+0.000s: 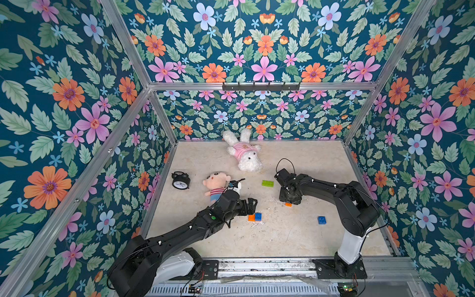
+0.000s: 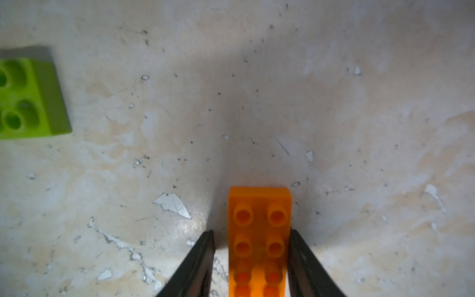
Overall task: Assemble the number 5 with lego
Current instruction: Pick up the lego brick from the center of the board.
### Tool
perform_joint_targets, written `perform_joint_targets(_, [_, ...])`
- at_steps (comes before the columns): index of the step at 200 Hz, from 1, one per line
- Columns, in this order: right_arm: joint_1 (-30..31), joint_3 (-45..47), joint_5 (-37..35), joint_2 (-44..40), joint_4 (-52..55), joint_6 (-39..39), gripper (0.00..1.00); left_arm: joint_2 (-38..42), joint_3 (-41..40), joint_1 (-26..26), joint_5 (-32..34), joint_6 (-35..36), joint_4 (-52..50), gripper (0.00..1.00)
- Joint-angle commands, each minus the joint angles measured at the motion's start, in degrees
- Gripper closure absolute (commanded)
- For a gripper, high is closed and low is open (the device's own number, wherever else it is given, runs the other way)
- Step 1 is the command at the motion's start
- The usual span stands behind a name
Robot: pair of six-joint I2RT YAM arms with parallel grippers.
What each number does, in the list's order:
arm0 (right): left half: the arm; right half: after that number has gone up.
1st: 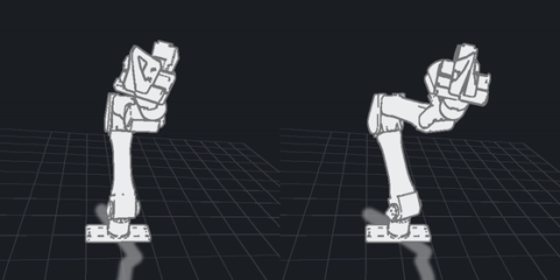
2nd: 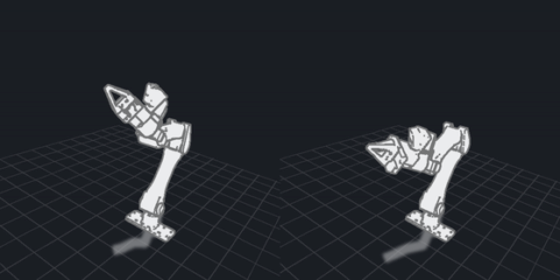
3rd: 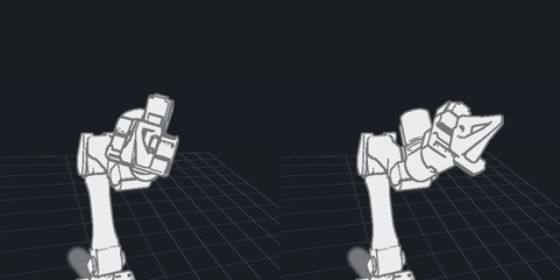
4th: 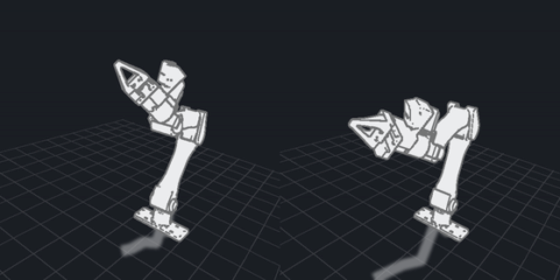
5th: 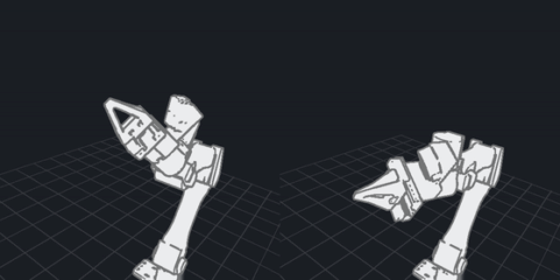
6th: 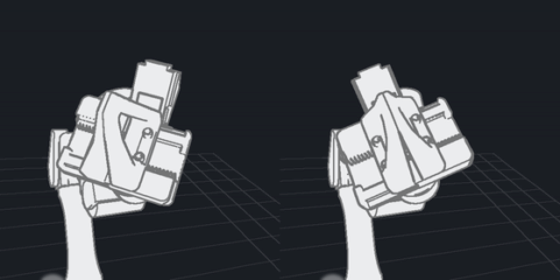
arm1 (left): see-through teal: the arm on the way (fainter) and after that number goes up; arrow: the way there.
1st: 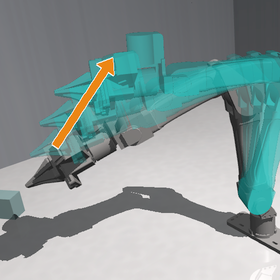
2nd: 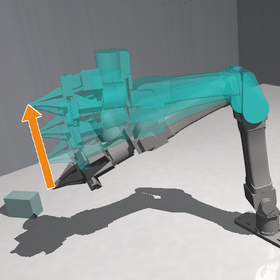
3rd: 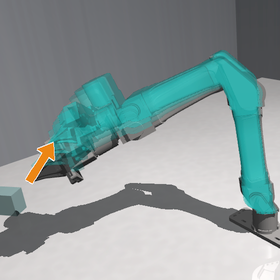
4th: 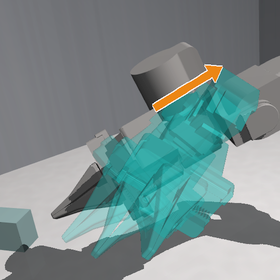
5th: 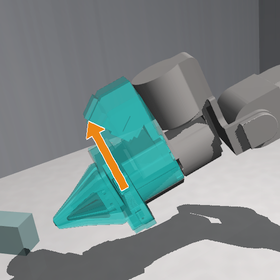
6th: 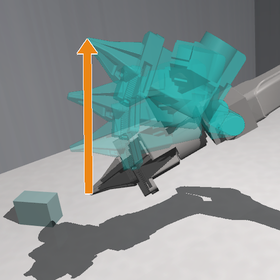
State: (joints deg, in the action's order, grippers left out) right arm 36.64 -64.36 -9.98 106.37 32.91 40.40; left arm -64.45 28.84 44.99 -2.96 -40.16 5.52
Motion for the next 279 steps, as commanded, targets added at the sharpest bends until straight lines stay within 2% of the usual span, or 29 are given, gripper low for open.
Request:
perform_joint_targets(1, [-0.4,1.0,0.3,1.4,2.1,-0.8,0.53,0.4,-0.2,0.0,0.7,0.1,-1.2,0.02])
perform_joint_targets(19, [-0.4,1.6,0.6,0.8,2.1,-1.0,0.59,0.6,-0.1,-0.1,0.7,0.3,-1.6,0.02])
perform_joint_targets(46, [-0.4,2.0,0.8,-0.4,2.6,-1.9,0.61,1.1,-0.4,-0.1,1.2,0.2,-1.9,0.02])
perform_joint_targets(68, [-0.4,2.0,1.5,-1.0,3.1,-2.9,0.54,1.8,-0.7,0.0,1.5,0.1,-1.9,0.01])
perform_joint_targets(99, [-0.3,2.4,2.7,-1.8,3.4,-3.6,0.54,2.2,-0.9,-0.1,1.6,0.1,-2.3,0.01])
perform_joint_targets(171, [0.1,3.1,1.7,-2.6,1.8,-7.7,0.68,3.0,-0.8,-0.1,2.5,0.3,-3.4,0.01])
perform_joint_targets(182, [0.9,2.5,1.3,-4.3,1.2,-10.3,0.74,3.5,-1.0,-0.1,3.2,0.3,-3.9,0.01])
perform_joint_targets(212, [4.5,-0.1,0.3,-8.5,-0.1,-19.5,0.74,6.7,-2.5,-0.1,7.4,-0.6,-5.5,0.01])
perform_joint_targets(243, [10.5,-0.5,0.5,-10.8,-4.4,-33.3,0.77,12.2,-4.6,-1.8,10.3,-3.8,-9.3,0.01])
perform_joint_targets(261, [13.3,-1.0,2.1,-10.9,-5.4,-39.9,0.77,15.8,-6.5,-4.8,8.1,-5.9,-10.1,0.01])
perform_joint_targets(279, [15.6,-2.6,6.6,-10.9,-5.1,-44.8,0.79,18.1,-8.3,-10.9,0.2,-7.0,-9.2,0.01])
